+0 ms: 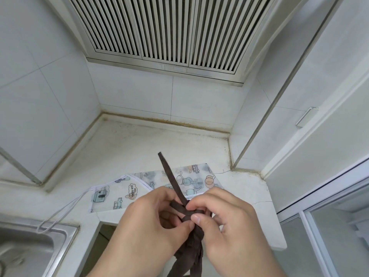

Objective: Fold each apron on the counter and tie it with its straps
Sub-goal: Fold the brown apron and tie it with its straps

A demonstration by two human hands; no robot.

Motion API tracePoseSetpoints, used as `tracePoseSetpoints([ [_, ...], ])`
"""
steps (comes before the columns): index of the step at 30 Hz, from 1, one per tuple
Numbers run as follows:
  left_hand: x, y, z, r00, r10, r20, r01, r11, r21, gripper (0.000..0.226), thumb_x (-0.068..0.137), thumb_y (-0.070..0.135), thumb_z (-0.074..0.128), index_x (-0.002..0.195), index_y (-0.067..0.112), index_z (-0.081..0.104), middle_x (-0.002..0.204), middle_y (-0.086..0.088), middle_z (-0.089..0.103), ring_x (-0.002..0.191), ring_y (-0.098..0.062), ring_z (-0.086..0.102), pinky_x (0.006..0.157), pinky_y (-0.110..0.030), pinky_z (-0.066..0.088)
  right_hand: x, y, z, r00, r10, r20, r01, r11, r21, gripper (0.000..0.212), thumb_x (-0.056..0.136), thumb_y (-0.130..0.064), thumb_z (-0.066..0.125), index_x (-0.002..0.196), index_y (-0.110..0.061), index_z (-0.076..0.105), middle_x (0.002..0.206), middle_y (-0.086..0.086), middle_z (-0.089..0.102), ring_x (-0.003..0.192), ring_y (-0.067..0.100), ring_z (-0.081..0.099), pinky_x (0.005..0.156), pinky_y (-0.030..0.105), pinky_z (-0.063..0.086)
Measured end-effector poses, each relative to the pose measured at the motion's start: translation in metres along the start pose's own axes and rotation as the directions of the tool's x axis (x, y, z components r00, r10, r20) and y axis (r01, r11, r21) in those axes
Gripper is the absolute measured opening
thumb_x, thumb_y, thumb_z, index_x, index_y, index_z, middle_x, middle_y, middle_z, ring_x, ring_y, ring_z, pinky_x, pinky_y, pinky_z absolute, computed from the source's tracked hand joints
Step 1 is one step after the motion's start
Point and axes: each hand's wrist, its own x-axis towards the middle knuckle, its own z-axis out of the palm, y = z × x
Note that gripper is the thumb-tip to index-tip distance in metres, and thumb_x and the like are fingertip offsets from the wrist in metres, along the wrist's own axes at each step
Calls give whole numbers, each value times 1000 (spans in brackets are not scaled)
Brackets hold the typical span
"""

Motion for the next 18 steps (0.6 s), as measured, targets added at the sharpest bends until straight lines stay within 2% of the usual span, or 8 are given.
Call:
tracePoseSetpoints([
  [3, -5, 3, 7, 989, 39, -140, -38, 999, 11, 39, 64, 34, 88, 92, 47, 65, 74, 16, 75, 66, -8, 71, 74, -36, 61, -1, 0, 2, 998, -27, -54, 24, 998, -56, 26, 81, -9, 69, 93, -32, 74, 91, -19, 62, 82, 5, 64, 65, 20, 52],
  [6, -8, 2, 9, 976, 81, -202, -72, 996, 51, 40, 67, 20, 93, 88, 44, 69, 72, 18, 75, 67, -6, 73, 73, -29, 60, -2, -1, 4, 993, -62, -103, 52, 994, -94, 25, 83, -10, 69, 94, -32, 74, 90, -17, 63, 77, 4, 63, 65, 19, 50],
  [10, -8, 3, 7, 972, 128, -196, -113, 990, 89, 38, 68, 17, 94, 83, 44, 72, 66, 20, 74, 65, -2, 73, 71, -21, 56, -1, 0, 6, 987, -59, -150, 49, 996, -69, 25, 83, -10, 70, 94, -32, 74, 89, -15, 63, 70, 6, 64, 62, 22, 51],
  [13, -7, 1, 5, 969, 174, -175, -153, 980, 129, 35, 70, 15, 92, 80, 43, 73, 65, 21, 72, 64, 0, 73, 70, -16, 55, -2, 1, 8, 990, -33, -138, 25, 998, -55, 27, 84, -12, 69, 99, -33, 76, 90, -17, 63, 73, 6, 65, 62, 23, 54],
  [15, -6, -2, 5, 962, 209, -175, -179, 969, 172, 34, 72, 14, 90, 78, 43, 74, 69, 23, 73, 67, 2, 73, 71, -16, 55, -2, 0, 9, 993, -4, -121, -1, 999, -43, 28, 85, -14, 68, 102, -35, 75, 92, -18, 63, 76, 8, 66, 62, 27, 57],
  [18, -5, -9, 9, 949, 249, -193, -207, 955, 212, 36, 75, 16, 89, 85, 46, 72, 79, 28, 73, 73, 6, 72, 67, -17, 56, -1, 0, 7, 996, 16, -90, -21, 998, -63, 23, 85, -15, 66, 96, -34, 71, 92, -17, 62, 73, 9, 65, 62, 27, 55],
])
